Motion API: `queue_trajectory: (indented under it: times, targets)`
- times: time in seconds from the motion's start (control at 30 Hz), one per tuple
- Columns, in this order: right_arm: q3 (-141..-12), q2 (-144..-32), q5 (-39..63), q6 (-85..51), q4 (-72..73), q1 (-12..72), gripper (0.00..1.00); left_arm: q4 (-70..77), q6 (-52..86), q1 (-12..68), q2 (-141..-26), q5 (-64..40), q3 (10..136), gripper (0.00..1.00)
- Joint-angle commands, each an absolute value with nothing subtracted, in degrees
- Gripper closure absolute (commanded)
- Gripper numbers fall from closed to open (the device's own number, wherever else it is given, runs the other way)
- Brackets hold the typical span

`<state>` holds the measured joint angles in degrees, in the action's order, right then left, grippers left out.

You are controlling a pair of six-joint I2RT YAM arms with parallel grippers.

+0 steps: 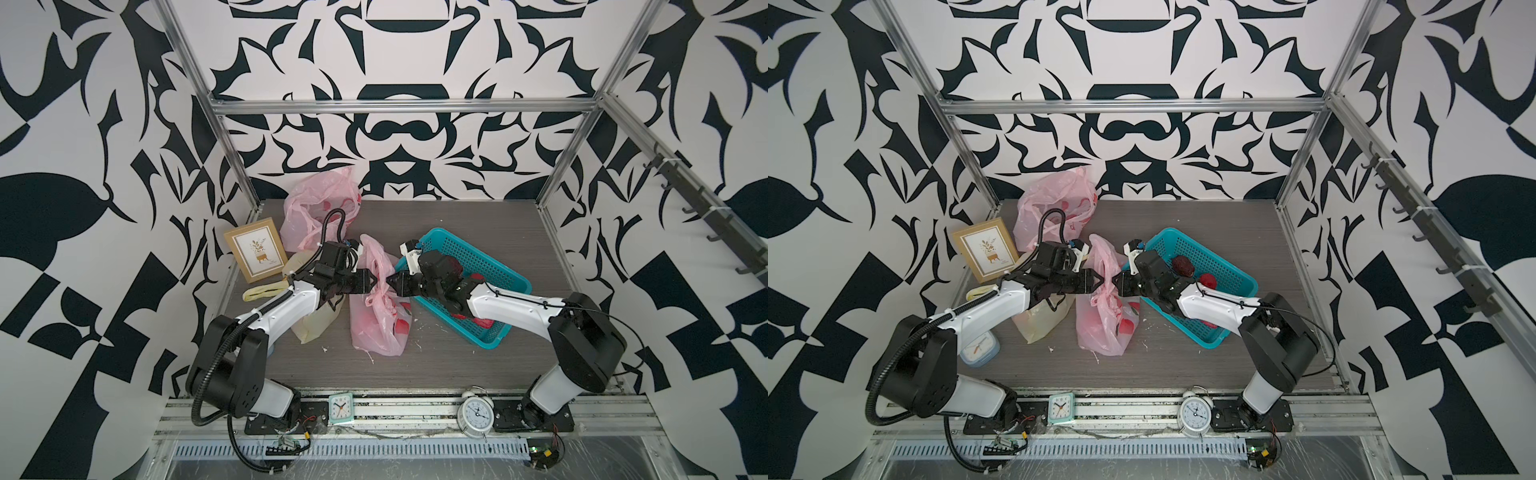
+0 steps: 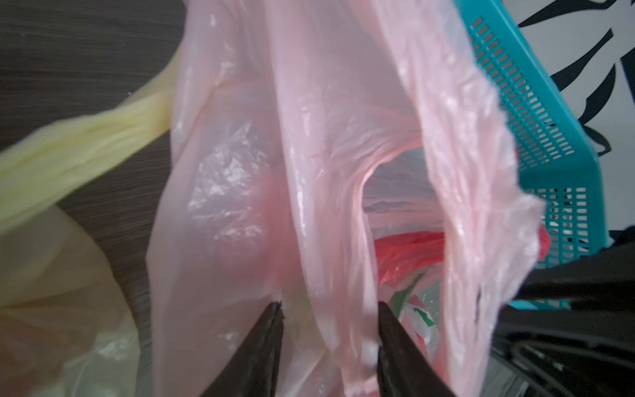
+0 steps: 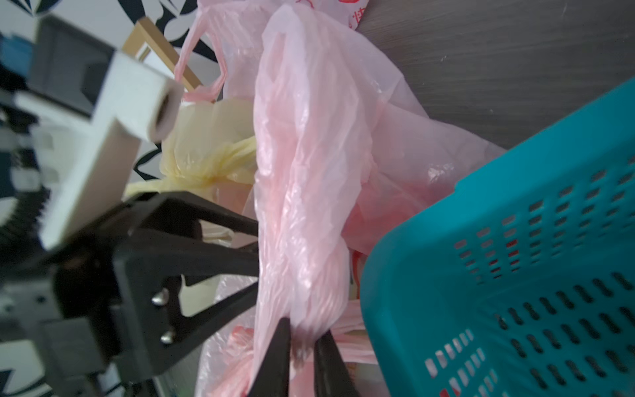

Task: Untie the knot of a plastic bag & take out the apple
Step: Untie the plastic bag at the center of the board.

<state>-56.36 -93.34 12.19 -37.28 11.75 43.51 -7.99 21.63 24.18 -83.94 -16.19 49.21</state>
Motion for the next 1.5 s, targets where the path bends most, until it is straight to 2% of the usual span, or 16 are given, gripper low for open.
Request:
queue_trajectory:
  times: [0.0, 0.1, 0.13, 0.33, 0.57, 0.87, 1.03, 1.13, 1.23, 1.3, 1.37, 1.47]
  targets:
    - [-59.14, -91.47, 11.50, -36.86, 14.78, 43.16, 0.94, -5.90, 21.74, 24.32, -84.89, -18.34, 48.60, 0.72]
    - [-58.85, -89.58, 9.46, -36.39, 15.22, 42.90, 1.00, -4.89, 20.84, 24.41, -84.07, -19.29, 47.80, 0.98]
    - [-58.48, -88.63, 8.42, -36.32, 15.64, 42.52, 1.00, -4.83, 20.50, 24.39, -83.55, -19.27, 47.35, 1.00]
    - [-59.68, -84.94, 4.67, -36.16, 17.37, 38.56, 1.00, -9.72, 17.60, 24.40, -80.22, -19.59, 46.52, 1.00]
    - [-66.95, -88.28, 4.52, -34.50, 16.46, 33.30, 1.00, -14.13, 17.01, 24.40, -75.09, -20.20, 44.28, 1.00]
    - [-80.68, -97.47, 8.55, -25.44, 6.07, 29.64, 1.00, -19.24, 16.86, 24.29, -67.55, -21.12, 44.55, 1.00]
    - [-84.54, -98.64, 17.86, -23.68, 0.79, 24.97, 1.00, -20.57, 16.30, 22.21, -63.60, -18.19, 44.45, 1.00]
    - [-85.87, -97.84, 17.85, -21.13, -4.35, 23.44, 1.00, -21.25, 16.18, 19.91, -61.78, -18.37, 44.98, 1.00]
    - [-85.88, -95.37, 22.35, -17.94, -8.91, 23.35, 0.53, -21.62, 16.00, 18.73, -61.40, -18.38, 45.56, 1.00]
    - [-82.77, -91.68, 27.87, -18.04, -7.22, 25.04, 0.34, -21.58, 16.15, 18.63, -62.30, -18.86, 45.97, 1.00]
    - [-80.77, -87.87, 29.08, -15.62, -9.63, 29.47, 0.30, -21.09, 16.68, 18.63, -63.59, -19.86, 46.28, 1.00]
    - [-78.70, -84.39, 23.91, -11.70, -14.87, 38.39, 0.30, -19.94, 17.17, 18.63, -64.57, -20.15, 46.32, 1.00]
